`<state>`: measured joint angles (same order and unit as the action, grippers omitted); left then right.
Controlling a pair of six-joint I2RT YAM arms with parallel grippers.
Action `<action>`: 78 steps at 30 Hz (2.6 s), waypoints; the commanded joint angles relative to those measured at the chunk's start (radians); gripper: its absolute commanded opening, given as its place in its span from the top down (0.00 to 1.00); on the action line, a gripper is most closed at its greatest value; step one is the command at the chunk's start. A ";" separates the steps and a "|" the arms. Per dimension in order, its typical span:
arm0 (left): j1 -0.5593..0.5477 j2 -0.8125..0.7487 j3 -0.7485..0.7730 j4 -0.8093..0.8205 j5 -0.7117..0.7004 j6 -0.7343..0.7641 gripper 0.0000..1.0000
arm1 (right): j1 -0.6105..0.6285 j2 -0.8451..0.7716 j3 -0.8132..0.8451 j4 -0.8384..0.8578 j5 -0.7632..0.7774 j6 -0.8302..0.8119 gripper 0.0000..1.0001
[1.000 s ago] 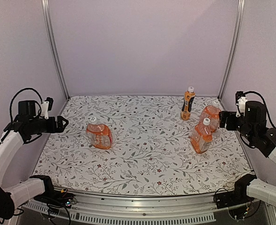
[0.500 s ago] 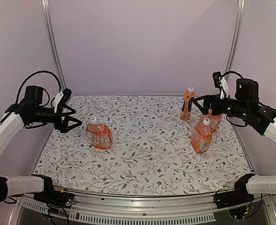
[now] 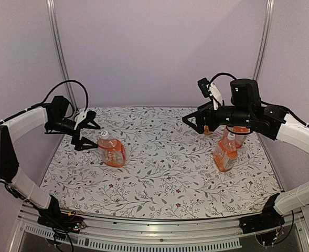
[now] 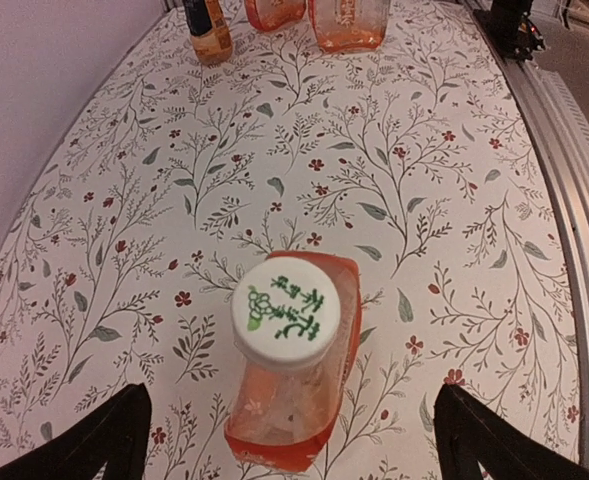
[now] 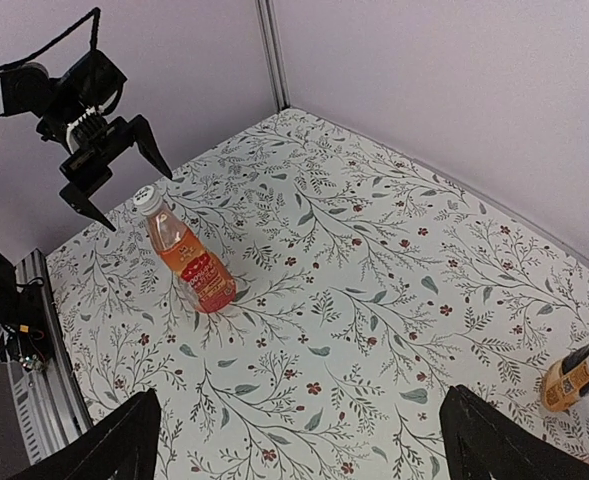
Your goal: Unscrew the bottle caps
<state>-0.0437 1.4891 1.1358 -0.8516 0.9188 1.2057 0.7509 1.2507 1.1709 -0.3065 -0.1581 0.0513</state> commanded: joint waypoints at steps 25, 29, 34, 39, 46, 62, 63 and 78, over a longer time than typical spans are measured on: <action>-0.138 -0.036 -0.149 0.269 -0.059 -0.267 0.46 | 0.203 0.289 0.215 -0.046 0.053 -0.094 0.01; -0.190 -0.140 -0.130 0.189 -0.080 -0.347 0.52 | 0.248 0.321 0.238 -0.035 0.047 -0.119 0.02; -0.237 -0.189 -0.020 0.002 -0.083 -0.419 0.56 | 0.307 0.412 0.313 -0.035 -0.007 -0.176 0.02; -0.236 -0.183 -0.096 0.024 -0.197 -0.296 0.32 | 0.310 0.516 0.402 -0.017 -0.070 -0.172 0.01; -0.239 -0.078 -0.120 0.113 -0.274 -0.280 0.24 | 0.310 0.580 0.426 -0.016 -0.071 -0.138 0.01; -0.233 -0.227 -0.344 -0.010 -0.481 0.108 0.14 | 0.361 0.797 0.476 -0.137 0.122 0.422 0.13; -0.248 -0.225 -0.330 -0.046 -0.482 0.091 0.13 | 0.363 0.818 0.490 -0.153 0.111 0.471 0.15; -0.388 -0.225 -0.475 0.080 -0.548 -0.085 0.23 | 0.379 1.039 0.649 -0.211 -0.076 0.683 0.38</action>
<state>-0.3878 1.2469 0.6918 -0.8711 0.3801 1.1732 1.1152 2.2410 1.7905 -0.5083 -0.1684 0.6659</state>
